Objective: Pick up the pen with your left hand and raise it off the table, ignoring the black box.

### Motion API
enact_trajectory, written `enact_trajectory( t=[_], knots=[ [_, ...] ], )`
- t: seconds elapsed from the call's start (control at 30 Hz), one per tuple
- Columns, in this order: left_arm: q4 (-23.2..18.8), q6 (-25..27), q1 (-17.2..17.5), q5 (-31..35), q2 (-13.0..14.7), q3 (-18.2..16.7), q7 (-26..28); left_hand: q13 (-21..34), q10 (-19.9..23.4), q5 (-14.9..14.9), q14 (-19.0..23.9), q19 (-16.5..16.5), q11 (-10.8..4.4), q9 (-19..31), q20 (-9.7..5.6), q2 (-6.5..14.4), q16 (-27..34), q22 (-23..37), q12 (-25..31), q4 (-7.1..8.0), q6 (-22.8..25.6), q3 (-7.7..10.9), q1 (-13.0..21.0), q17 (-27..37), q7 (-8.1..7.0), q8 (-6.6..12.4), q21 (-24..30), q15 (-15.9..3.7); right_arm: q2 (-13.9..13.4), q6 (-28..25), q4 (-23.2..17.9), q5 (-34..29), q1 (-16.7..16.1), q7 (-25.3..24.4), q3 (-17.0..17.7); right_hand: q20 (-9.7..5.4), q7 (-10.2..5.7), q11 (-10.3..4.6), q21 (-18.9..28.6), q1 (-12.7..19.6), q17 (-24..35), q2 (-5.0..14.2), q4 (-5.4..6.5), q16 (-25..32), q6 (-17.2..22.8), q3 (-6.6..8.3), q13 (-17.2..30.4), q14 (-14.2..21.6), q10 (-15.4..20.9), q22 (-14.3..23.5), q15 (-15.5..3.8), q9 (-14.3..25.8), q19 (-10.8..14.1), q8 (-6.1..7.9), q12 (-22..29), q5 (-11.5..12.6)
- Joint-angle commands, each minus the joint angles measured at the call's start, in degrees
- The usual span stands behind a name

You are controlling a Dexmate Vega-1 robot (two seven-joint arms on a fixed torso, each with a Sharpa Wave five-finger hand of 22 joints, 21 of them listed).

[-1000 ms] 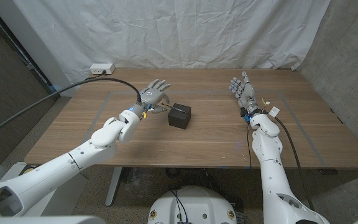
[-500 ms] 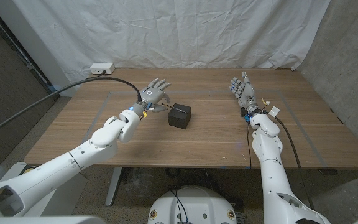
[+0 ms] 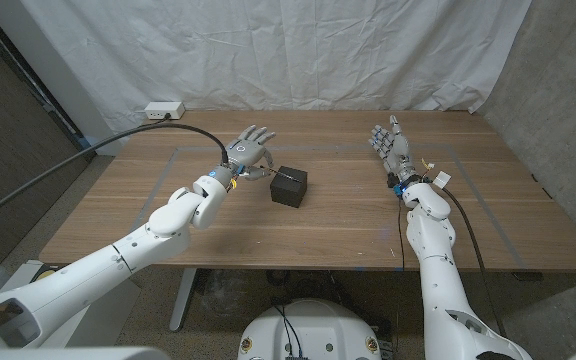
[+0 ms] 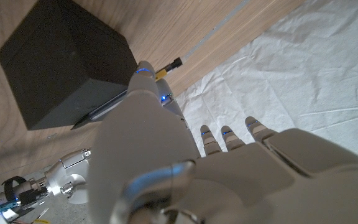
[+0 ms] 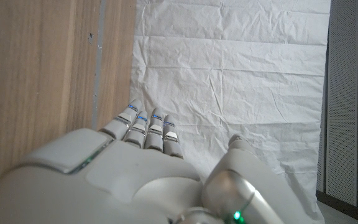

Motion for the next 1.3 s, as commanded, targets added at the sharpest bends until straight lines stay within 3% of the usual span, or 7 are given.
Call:
enact_trajectory(
  t=[0.03, 0.8, 1.3],
  knots=[
    [-0.04, 0.39, 0.21, -0.38, -0.01, 0.04, 0.06, 0.10, 0.54, 0.19, 0.45, -0.19, -0.28, 0.24, 0.15, 0.17, 0.40, 0.28, 0.10, -0.04, 0.39, -0.31, 0.73, 0.36, 0.08, 0.34, -0.02, -4.23, -0.05, -0.08, 0.42, -0.05, 0.09, 0.13, 0.12, -0.09, 0.02, 0.10, 0.02, 0.16, 0.30, 0.60, -0.01, 0.09, 0.34, -0.23, 0.31, 0.44, 0.41, 0.31, -0.08, 0.15, 0.58, 0.07, -0.01, 0.21],
    [0.35, 1.09, -0.06, -0.21, -0.70, 0.39, 1.17, 0.09, 1.21, 0.30, 1.03, 0.23, -0.60, 0.87, 0.37, 0.61, 0.52, 0.29, 0.23, -0.21, 2.25, -0.54, 1.59, 0.48, 0.23, 1.57, 0.13, -4.42, -0.27, -0.13, 1.19, -0.11, 0.63, 0.26, 0.50, 0.01, -0.10, -0.01, -0.01, 0.18, 0.30, 0.71, -0.09, 0.12, 0.30, -0.33, 0.32, 0.55, 0.39, 0.32, -0.08, 0.15, 0.51, 0.05, -0.04, 0.19],
    [0.53, 1.36, 0.41, -0.74, -0.86, 0.28, 2.47, 0.09, 2.87, 0.28, 2.21, 0.97, -0.75, 1.57, 0.58, 1.28, 0.73, 0.29, 0.62, -0.37, 4.94, -0.64, 2.52, 0.45, 0.90, 3.34, 0.33, -4.85, -0.28, -0.21, 1.57, -0.25, 0.84, 0.40, 0.45, 0.07, -0.11, 0.10, 0.00, 0.18, 0.30, 0.76, -0.16, 0.12, 0.30, -0.41, 0.32, 0.61, 0.45, 0.32, 0.00, 0.15, 0.53, 0.05, -0.03, 0.18]
  ],
)
